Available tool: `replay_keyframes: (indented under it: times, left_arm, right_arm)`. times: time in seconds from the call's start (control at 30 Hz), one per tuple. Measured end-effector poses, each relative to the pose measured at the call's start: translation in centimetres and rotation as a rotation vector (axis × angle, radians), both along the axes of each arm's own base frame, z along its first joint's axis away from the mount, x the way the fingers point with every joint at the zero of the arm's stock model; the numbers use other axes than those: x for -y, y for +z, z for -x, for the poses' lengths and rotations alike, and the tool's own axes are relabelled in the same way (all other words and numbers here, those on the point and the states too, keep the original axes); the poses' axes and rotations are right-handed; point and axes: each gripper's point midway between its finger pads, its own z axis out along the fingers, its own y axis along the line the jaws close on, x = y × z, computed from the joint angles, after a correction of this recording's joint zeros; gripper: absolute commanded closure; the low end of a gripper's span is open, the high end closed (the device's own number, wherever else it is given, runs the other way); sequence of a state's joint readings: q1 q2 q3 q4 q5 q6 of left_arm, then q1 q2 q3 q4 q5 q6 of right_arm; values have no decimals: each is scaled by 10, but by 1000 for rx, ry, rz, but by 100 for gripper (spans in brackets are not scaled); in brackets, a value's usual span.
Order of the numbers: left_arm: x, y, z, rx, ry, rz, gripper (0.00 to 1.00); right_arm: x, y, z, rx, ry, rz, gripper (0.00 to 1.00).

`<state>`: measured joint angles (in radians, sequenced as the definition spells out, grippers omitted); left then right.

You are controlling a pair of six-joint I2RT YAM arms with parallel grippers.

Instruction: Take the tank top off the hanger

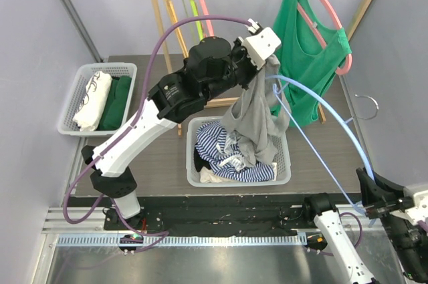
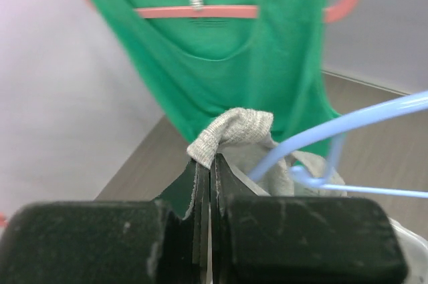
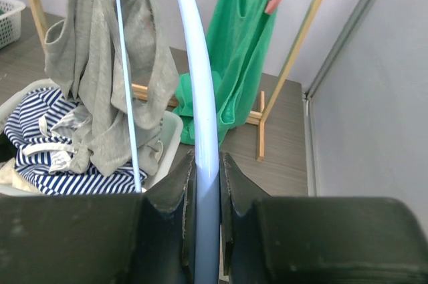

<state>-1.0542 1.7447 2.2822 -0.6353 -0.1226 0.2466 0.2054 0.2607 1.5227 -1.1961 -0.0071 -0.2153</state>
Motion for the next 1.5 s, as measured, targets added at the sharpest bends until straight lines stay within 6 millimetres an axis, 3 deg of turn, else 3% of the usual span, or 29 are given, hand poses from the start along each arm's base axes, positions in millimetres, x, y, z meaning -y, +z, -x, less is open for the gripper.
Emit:
replay_keyframes:
  times: [0.13, 0.23, 0.4, 0.5, 0.6, 0.73, 0.83, 0.97, 1.23, 1.33, 1.5]
  left_arm:
    - [-18, 15, -15, 36, 110, 22, 100]
    - [-24, 22, -10, 42, 95, 29, 100]
    - [-24, 18, 37, -2, -140, -5, 100]
    - [-29, 11, 67, -34, -266, -39, 100]
    - [-33, 11, 89, -42, -359, -56, 100]
    - [-40, 18, 103, -20, -417, -63, 100]
    - [-49, 10, 109, -19, -425, -87, 100]
    - [-70, -40, 111, -101, -388, -166, 100]
    - [-97, -196, 87, -393, -215, -411, 100]
    - [-104, -237, 80, -443, -168, -475, 100]
    - [-108, -279, 72, -475, -123, -514, 100]
  right_arm:
    - [11, 7, 18, 57, -38, -26, 99]
    - [24, 12, 35, 120, -88, -52, 99]
    - [46, 23, 36, 172, -205, -99, 99]
    - [45, 28, 15, 144, -232, -108, 99]
    - [36, 29, -23, 77, -229, -99, 99]
    - [16, 14, -78, -59, -194, -67, 99]
    - [4, 4, -107, -136, -165, -54, 99]
    - [-8, 2, -129, -176, -132, -56, 99]
    - [-13, 18, -141, -109, -109, -50, 99]
    - [-13, 25, -143, -79, -106, -33, 99]
    - [-14, 32, -149, -50, -92, 14, 99]
